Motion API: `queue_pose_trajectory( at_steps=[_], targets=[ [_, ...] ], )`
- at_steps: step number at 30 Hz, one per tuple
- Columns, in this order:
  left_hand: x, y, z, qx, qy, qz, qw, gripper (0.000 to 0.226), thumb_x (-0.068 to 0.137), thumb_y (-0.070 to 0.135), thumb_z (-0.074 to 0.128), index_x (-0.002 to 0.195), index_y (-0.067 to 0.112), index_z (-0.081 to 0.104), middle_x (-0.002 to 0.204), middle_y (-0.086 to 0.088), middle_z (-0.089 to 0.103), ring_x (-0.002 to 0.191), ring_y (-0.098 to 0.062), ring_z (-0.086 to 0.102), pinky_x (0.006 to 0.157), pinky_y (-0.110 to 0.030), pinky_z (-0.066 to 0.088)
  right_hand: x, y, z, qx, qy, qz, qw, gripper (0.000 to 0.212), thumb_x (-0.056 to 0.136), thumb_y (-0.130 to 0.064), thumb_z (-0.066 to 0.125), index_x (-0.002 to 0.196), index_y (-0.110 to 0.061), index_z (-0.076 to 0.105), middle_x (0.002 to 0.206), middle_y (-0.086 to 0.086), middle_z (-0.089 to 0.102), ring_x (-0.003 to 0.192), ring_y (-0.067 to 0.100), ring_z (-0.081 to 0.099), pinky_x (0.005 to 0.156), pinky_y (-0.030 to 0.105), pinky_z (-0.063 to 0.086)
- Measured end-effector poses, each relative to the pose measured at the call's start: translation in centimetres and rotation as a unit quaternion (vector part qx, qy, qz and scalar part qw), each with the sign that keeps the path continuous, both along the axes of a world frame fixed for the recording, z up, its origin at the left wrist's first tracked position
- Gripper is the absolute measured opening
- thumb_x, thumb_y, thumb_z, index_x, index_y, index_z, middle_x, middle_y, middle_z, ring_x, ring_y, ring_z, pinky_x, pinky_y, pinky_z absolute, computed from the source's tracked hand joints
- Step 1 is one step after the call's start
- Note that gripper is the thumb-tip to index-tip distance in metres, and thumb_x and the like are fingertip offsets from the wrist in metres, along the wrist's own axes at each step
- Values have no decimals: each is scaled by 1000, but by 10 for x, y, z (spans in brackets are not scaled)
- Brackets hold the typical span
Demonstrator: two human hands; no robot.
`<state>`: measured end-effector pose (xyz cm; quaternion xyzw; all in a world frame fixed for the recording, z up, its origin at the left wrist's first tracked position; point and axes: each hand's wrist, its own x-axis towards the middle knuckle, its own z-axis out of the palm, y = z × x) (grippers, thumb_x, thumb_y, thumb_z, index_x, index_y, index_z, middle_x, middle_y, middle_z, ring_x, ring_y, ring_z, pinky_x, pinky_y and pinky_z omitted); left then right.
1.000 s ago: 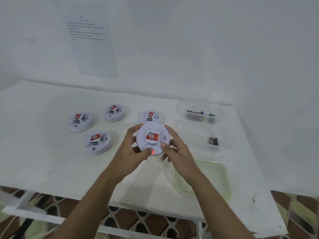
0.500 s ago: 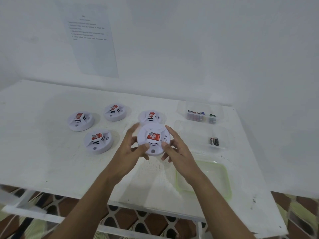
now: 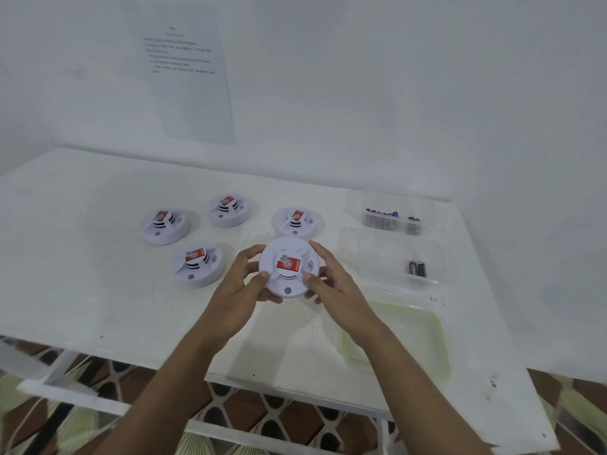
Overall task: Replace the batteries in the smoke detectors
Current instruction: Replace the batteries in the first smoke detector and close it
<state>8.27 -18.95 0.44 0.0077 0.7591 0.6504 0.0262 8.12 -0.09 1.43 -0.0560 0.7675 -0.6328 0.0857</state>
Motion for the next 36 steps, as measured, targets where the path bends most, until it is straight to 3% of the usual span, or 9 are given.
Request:
queue_pose_trajectory(
  at_steps=[3,6,13,28,36],
  targets=[
    [0,-3,0,-5,-2,4,1000,36,100,23,51,134,32,45,121,2,63,91,-20,72,70,-27,59,-1,-3,-2,6,-2,4,1000,47,102,-25,57,133,-56,40,115,-8,65,80,0,63,70,11,49],
    [1,-6,-1,-9,-6,7,1000,36,101,23,51,135,31,45,122,1,63,90,-20,72,69,-26,59,-1,-6,-3,7,-2,7,1000,46,102,-24,56,133,-54,40,117,-8,63,89,6,62,68,10,49],
    [1,-11,-5,-14,-15,9,1000,34,101,24,50,134,34,45,122,1,63,91,-20,72,80,-40,60,0,-8,-7,21,-13,12,1000,50,103,-26,54,146,-44,38,122,-8,62,98,10,60,67,8,48],
    [4,-18,-7,-19,-13,16,1000,34,100,27,53,132,36,46,121,4,64,87,-17,73,88,-45,57,-5,-11,-7,52,-11,17,998,49,102,-31,55,146,-45,38,127,-9,61,108,10,61,76,17,47],
    [7,-22,-8,-30,-13,16,999,35,98,28,55,131,36,46,121,2,64,93,-20,71,78,-29,58,-5,-11,-6,72,7,39,997,55,99,-30,62,147,-41,38,133,-11,59,112,8,60,87,19,52]
  ],
)
